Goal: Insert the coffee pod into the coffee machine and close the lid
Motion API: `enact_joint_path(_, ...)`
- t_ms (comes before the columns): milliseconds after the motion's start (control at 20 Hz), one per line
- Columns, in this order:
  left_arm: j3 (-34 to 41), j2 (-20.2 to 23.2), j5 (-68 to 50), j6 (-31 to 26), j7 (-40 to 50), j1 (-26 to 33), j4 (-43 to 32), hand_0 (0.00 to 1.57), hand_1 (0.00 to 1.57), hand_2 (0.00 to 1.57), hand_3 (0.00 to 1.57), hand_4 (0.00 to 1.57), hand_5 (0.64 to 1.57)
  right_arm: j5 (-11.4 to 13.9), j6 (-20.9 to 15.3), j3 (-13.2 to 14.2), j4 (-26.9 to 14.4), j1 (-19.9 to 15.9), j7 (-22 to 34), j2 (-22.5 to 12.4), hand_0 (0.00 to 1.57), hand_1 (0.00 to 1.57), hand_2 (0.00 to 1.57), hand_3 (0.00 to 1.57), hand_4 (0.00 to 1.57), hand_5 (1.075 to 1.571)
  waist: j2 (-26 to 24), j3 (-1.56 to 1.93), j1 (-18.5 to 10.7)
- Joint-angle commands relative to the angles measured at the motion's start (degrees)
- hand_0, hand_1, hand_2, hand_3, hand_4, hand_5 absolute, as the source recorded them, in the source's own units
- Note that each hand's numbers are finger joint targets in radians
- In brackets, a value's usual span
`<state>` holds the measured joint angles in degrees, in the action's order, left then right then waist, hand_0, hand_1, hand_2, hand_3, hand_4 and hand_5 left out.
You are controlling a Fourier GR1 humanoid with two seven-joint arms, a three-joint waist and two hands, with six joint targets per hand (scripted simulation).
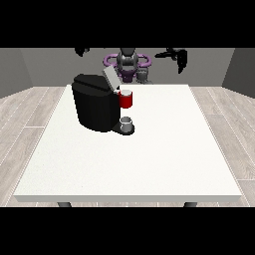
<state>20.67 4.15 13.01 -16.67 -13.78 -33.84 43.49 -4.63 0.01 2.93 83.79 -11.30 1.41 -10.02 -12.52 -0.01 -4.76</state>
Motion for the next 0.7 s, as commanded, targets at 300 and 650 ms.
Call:
enact_joint_path(300, -3.3, -2.6, -5.7, -2.2, 3.4, 9.7, 12.7, 0.0, 0.0, 0.0, 0.0, 0.2, 1.571, 2.7, 0.8, -1.8, -0.6, -5.9, 4.6, -0.2, 0.0, 0.0, 0.0, 0.0, 0.0, 1.571, 1.3, 0.02, -3.4)
enact_joint_path(650, -7.4, -4.1, -8.9, -0.1, 9.6, 12.4, 22.9, 0.0, 0.0, 0.0, 0.0, 0.0, 1.571, 1.8, 1.1, 1.2, -9.4, -8.3, -2.2, 1.3, 0.0, 0.0, 0.0, 0.0, 0.0, 1.571, 6.0, 0.04, -6.0)
